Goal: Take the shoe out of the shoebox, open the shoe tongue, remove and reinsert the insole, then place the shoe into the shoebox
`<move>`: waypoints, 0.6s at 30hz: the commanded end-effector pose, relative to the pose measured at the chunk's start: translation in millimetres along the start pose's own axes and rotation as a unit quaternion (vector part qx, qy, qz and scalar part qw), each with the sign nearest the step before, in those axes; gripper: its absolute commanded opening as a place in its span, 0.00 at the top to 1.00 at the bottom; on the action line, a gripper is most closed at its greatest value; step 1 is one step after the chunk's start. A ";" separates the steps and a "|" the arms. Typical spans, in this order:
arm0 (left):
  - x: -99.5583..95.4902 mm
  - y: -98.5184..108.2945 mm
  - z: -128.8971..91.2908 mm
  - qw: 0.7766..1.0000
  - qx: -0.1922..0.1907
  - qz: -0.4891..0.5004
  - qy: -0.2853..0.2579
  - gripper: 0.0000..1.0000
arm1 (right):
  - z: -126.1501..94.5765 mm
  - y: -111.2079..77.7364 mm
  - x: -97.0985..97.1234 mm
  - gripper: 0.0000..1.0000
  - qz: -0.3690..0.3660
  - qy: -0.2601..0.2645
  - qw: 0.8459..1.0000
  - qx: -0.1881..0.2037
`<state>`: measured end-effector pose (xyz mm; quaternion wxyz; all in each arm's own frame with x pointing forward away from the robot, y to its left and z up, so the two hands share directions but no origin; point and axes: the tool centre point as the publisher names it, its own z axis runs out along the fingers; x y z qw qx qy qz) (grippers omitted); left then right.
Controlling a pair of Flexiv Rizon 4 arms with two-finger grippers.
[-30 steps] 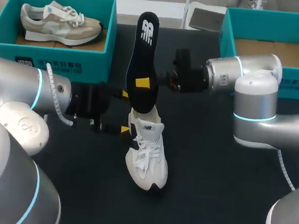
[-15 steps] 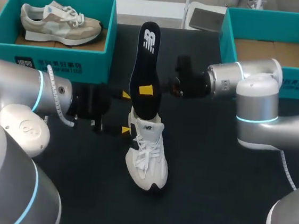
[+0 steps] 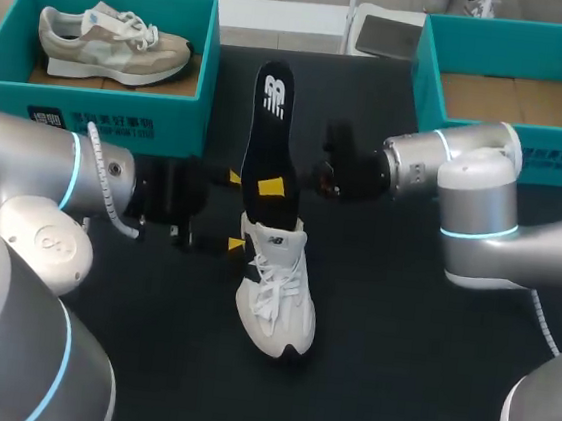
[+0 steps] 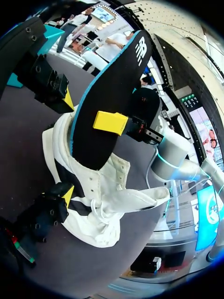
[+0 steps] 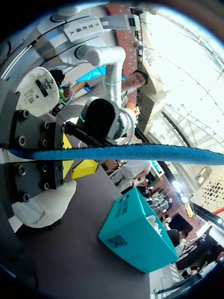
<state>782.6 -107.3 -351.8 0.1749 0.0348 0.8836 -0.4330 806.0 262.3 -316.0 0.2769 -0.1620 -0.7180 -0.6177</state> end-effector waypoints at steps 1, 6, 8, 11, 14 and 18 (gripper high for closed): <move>0.6 -0.6 0.9 1.000 -0.002 0.000 0.000 0.00 | 2.2 -14.5 3.0 1.00 0.001 -0.007 1.000 -0.006; 0.6 -0.6 0.9 1.000 -0.002 0.000 0.000 0.00 | 4.0 -25.8 3.9 1.00 0.006 -0.010 1.000 -0.006; 0.6 -0.6 0.9 1.000 -0.002 0.000 0.000 0.00 | 4.5 -29.6 4.0 1.00 0.007 -0.011 1.000 -0.006; 0.6 -0.6 0.9 1.000 -0.002 0.000 0.000 0.00 | 8.6 -34.8 5.8 1.00 0.017 -0.005 1.000 -0.004; 0.6 -0.6 0.9 1.000 -0.002 0.000 0.000 0.00 | 9.6 -43.1 9.1 1.00 0.030 -0.004 1.000 -0.005; 0.6 -0.6 0.9 1.000 -0.002 0.000 0.000 0.00 | 10.2 -53.7 13.5 1.00 0.040 -0.005 0.999 -0.007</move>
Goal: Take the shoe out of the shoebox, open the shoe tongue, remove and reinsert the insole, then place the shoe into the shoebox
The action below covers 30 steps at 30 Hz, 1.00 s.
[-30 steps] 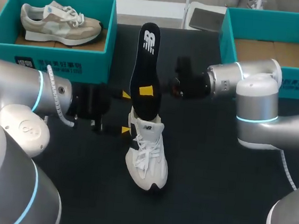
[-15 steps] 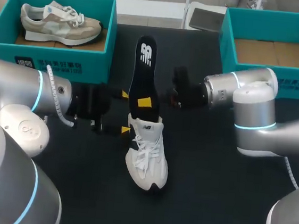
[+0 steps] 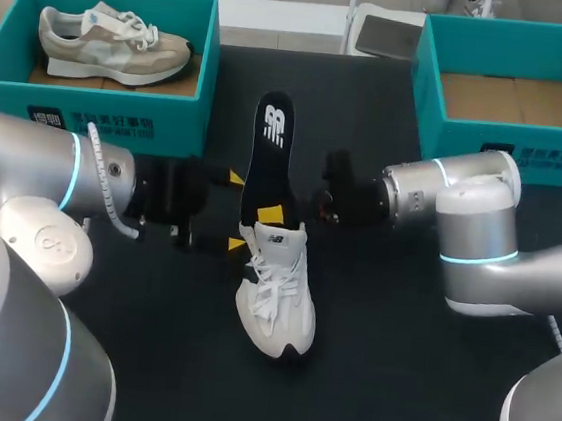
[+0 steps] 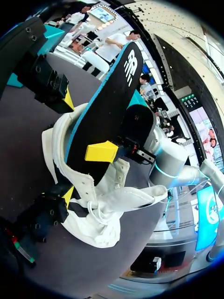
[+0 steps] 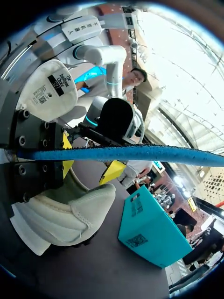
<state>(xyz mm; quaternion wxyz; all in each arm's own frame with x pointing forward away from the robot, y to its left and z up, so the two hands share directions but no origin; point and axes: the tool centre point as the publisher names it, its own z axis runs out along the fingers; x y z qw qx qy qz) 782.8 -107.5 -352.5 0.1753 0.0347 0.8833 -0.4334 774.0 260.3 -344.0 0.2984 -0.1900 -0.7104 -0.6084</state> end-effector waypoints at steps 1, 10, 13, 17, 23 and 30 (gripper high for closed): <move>0.4 -1.0 0.4 1.000 -0.002 0.000 0.000 0.00 | 3.5 -14.6 4.5 1.00 0.009 -0.003 1.000 -0.008; 0.4 -1.0 0.4 1.000 -0.002 0.000 0.000 0.00 | -2.0 -2.6 6.0 0.74 -0.013 -0.019 1.000 -0.005; 0.4 -1.0 0.4 1.000 -0.002 0.000 0.000 0.00 | -3.1 5.2 5.1 0.60 -0.022 -0.020 1.000 0.000; 0.4 -1.0 0.4 1.000 -0.002 0.000 0.000 0.00 | -3.3 14.8 4.9 0.58 -0.030 -0.022 0.999 0.004; 0.4 -1.0 0.4 1.000 -0.002 0.000 0.000 0.00 | -6.2 30.7 2.4 0.58 -0.046 -0.024 0.999 0.015; 0.4 -1.0 0.4 1.000 -0.002 0.000 0.000 0.00 | -13.8 41.7 0.5 0.73 -0.049 -0.018 0.998 0.034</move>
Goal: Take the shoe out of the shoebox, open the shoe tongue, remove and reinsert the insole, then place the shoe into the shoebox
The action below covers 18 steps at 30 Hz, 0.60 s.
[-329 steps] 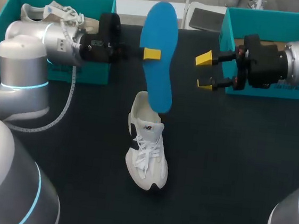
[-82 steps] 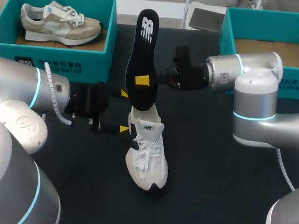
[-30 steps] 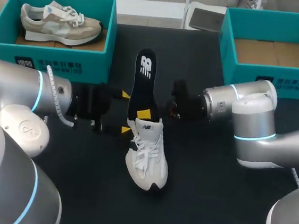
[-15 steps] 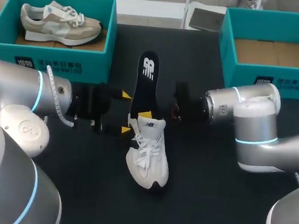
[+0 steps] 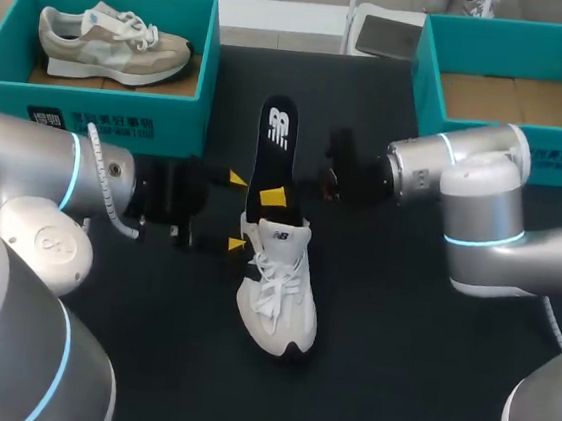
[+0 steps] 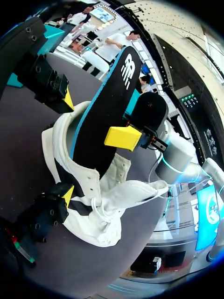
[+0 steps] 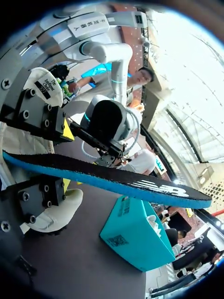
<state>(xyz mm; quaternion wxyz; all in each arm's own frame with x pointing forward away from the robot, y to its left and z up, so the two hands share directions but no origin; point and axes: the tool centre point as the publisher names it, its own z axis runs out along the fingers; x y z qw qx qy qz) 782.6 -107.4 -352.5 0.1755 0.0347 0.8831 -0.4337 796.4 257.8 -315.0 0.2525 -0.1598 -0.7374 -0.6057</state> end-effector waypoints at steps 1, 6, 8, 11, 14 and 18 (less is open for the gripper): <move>0.3 -1.0 0.4 1.000 -0.003 0.000 0.000 0.00 | -5.8 4.2 -2.7 0.91 0.011 0.011 1.000 0.015; 0.3 -1.0 0.4 1.000 -0.003 0.000 0.000 0.00 | -1.4 -11.8 -0.6 1.00 0.038 0.018 0.999 0.016; 0.3 -1.0 0.4 1.000 -0.003 0.000 0.000 0.00 | 1.5 -17.7 1.7 1.00 0.047 0.020 0.999 0.014; 0.3 -1.0 0.4 1.000 -0.003 0.000 0.000 0.00 | 5.3 -28.5 6.8 1.00 0.063 0.023 0.998 0.014; 0.3 -1.0 0.4 1.000 -0.003 0.000 0.000 0.00 | 7.6 -39.0 13.2 1.00 0.076 0.024 0.997 0.012; 0.3 -1.0 0.4 1.000 -0.003 0.000 0.000 0.00 | 8.7 -51.6 19.1 1.00 0.097 0.029 0.995 0.015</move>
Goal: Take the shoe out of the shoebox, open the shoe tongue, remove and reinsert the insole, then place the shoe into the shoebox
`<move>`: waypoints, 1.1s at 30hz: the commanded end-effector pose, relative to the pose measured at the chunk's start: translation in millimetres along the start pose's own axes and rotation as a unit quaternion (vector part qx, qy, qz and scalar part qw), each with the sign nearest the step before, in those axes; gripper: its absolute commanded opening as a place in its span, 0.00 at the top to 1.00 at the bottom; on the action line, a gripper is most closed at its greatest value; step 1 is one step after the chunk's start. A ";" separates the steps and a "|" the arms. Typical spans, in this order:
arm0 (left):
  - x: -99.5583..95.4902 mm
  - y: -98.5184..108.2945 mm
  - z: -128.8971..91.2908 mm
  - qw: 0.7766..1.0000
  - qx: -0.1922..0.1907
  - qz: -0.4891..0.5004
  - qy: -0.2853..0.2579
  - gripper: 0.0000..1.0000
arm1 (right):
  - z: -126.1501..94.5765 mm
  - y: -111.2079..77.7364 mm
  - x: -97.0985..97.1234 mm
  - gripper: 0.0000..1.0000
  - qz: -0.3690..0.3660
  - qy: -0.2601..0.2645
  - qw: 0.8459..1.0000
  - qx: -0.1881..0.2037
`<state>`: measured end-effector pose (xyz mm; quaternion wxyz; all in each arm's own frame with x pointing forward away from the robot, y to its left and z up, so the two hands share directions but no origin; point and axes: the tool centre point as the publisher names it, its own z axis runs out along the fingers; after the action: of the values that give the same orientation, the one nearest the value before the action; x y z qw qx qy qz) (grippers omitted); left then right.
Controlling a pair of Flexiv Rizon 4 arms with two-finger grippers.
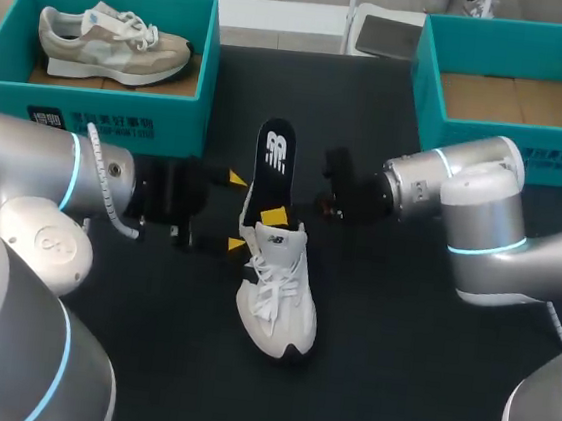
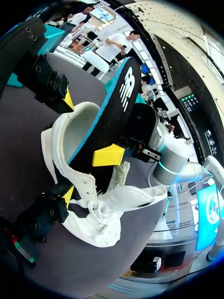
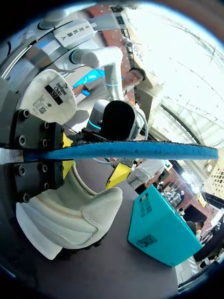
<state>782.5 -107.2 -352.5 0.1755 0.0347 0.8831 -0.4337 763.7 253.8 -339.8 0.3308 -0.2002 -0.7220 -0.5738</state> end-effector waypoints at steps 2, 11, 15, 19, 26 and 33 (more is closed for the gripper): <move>0.2 -1.1 0.6 1.000 -0.003 0.000 0.000 0.00 | 3.2 -16.1 5.0 1.00 0.013 -0.004 1.000 -0.001; 0.2 -1.1 0.6 1.000 -0.003 0.000 0.000 0.00 | -11.7 16.9 8.9 0.64 -0.025 -0.028 0.999 0.007; 0.2 -1.1 0.6 1.000 -0.003 0.000 0.000 0.00 | -19.6 29.9 2.1 0.65 -0.040 -0.031 0.999 0.015; 0.2 -1.1 0.6 1.000 -0.003 0.000 0.000 0.00 | -19.0 35.7 -3.4 0.85 -0.039 -0.020 0.999 0.026; 0.2 -1.1 0.6 1.000 -0.003 0.000 0.000 0.00 | -10.1 18.5 -3.3 1.00 -0.004 -0.003 0.999 0.037; 0.2 -1.1 0.6 1.000 -0.003 0.000 0.000 0.00 | -4.1 -12.4 6.7 1.00 0.039 0.002 0.998 0.041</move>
<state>782.5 -107.2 -352.4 0.1755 0.0348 0.8831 -0.4337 761.4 245.7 -337.8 0.3644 -0.2072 -0.7380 -0.5288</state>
